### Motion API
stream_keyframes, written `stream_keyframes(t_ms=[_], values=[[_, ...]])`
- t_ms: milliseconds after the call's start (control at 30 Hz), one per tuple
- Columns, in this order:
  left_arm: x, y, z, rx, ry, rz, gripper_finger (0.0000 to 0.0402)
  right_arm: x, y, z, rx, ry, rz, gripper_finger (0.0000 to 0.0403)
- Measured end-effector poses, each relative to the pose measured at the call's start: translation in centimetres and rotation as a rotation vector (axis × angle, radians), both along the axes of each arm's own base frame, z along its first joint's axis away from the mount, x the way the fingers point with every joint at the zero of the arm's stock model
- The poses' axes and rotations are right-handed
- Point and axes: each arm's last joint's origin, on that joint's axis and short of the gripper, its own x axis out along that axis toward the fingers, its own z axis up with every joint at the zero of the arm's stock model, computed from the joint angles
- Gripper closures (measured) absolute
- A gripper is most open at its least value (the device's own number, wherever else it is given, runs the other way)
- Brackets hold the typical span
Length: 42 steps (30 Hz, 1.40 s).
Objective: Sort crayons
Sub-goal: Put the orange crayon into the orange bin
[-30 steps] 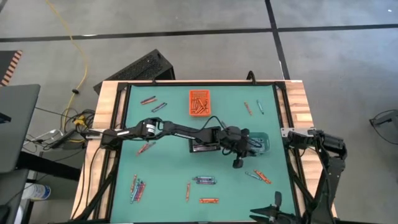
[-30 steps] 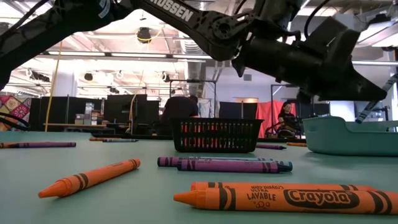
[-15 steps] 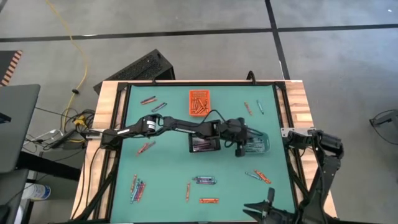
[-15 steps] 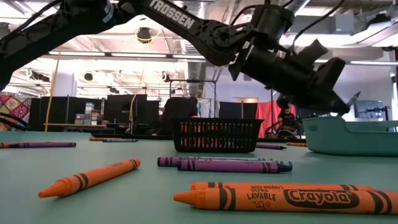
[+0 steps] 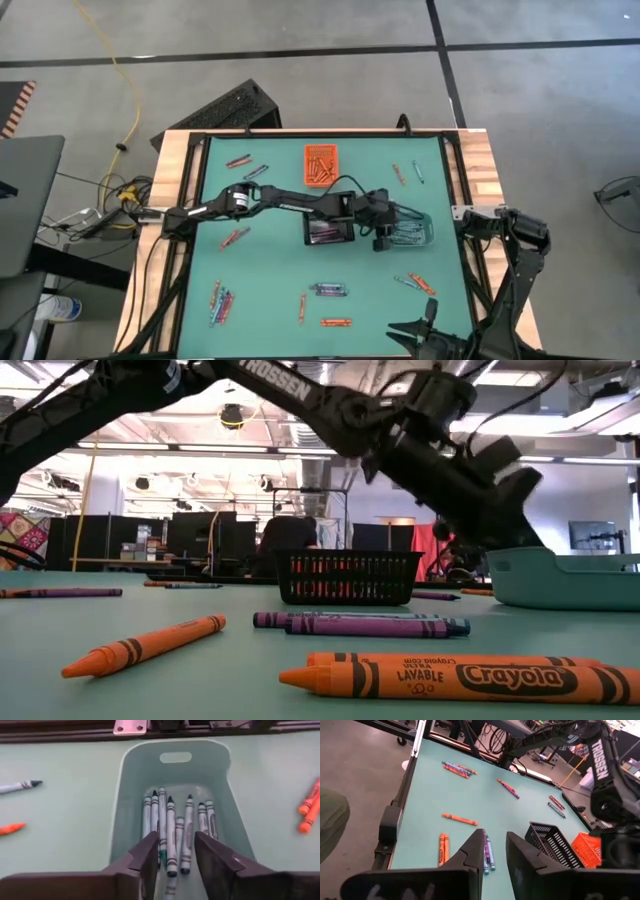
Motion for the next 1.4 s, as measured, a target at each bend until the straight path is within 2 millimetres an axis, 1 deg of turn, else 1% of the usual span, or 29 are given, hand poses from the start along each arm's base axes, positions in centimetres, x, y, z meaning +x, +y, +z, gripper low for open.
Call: stream_keyframes(t_ms=[67, 133, 267, 400, 467, 567, 733, 800, 867, 967, 1067, 1167, 1267, 1333, 1400], values=[[-0.6, 0.0, 1.6, 0.033, 0.034, -0.017, 0.0273, 0.0, 0.0, 0.0, -0.001, 0.0, 0.0, 0.0321], [-1.4, 0.0, 3.6, 0.068, 0.06, -0.031, 0.0268, 0.0, 0.0, 0.0, -0.004, 0.002, 0.001, 0.0321], [-3.7, 0.2, 7.6, 0.14, 0.161, -0.014, 0.0268, -0.1, -0.1, 0.1, -0.001, 0.004, 0.002, 0.0321], [-7.1, 0.4, 11.2, 0.198, 0.328, 0.057, 0.0269, -0.1, -0.1, 0.1, 0.024, 0.002, -0.006, 0.0321], [-9.0, 0.4, 12.9, 0.177, 0.404, 0.098, 0.0269, -0.1, -0.1, 0.1, 0.029, 0.003, -0.007, 0.0321], [-12.1, 0.2, 14.6, 0.116, 0.552, 0.143, 0.0269, -0.1, -0.1, 0.1, 0.03, 0.003, -0.007, 0.0321], [-17.1, -0.5, 16.5, 0.052, 0.815, 0.215, 0.0269, 0.5, -0.5, 0.1, 0.05, 0.002, -0.03, 0.0321], [-18.7, -0.9, 16.5, 0.061, 0.893, 0.244, 0.0269, 1.0, -0.8, 0.0, 0.081, 0.022, -0.048, 0.0321], [-20.1, -1.5, 16.0, 0.081, 0.952, 0.273, 0.0269, 1.7, -1.1, -0.2, 0.13, 0.06, -0.064, 0.0321], [-22.4, -2.8, 15.3, 0.073, 0.979, 0.279, 0.027, 2.9, -1.8, -0.5, 0.225, 0.158, -0.09, 0.0321], [-25.0, -4.5, 13.9, 0.049, 0.986, 0.249, 0.027, 4.3, -2.6, -0.8, 0.317, 0.279, -0.108, 0.0321], [-27.5, -6.6, 11.8, -0.002, 0.925, 0.169, 0.027, 5.7, -3.4, -1.0, 0.363, 0.345, -0.124, 0.0321], [-29.8, -9.4, 9.5, -0.06, 0.794, -0.015, 0.027, 6.6, -4.0, -0.9, 0.348, 0.347, -0.13, 0.0321], [-30.8, -11.3, 8.0, -0.079, 0.681, -0.162, 0.027, 7.1, -4.2, -0.9, 0.327, 0.349, -0.121, 0.0321], [-31.4, -12.9, 6.6, -0.077, 0.556, -0.266, 0.027, 7.5, -4.5, -0.9, 0.312, 0.35, -0.117, 0.0321]])
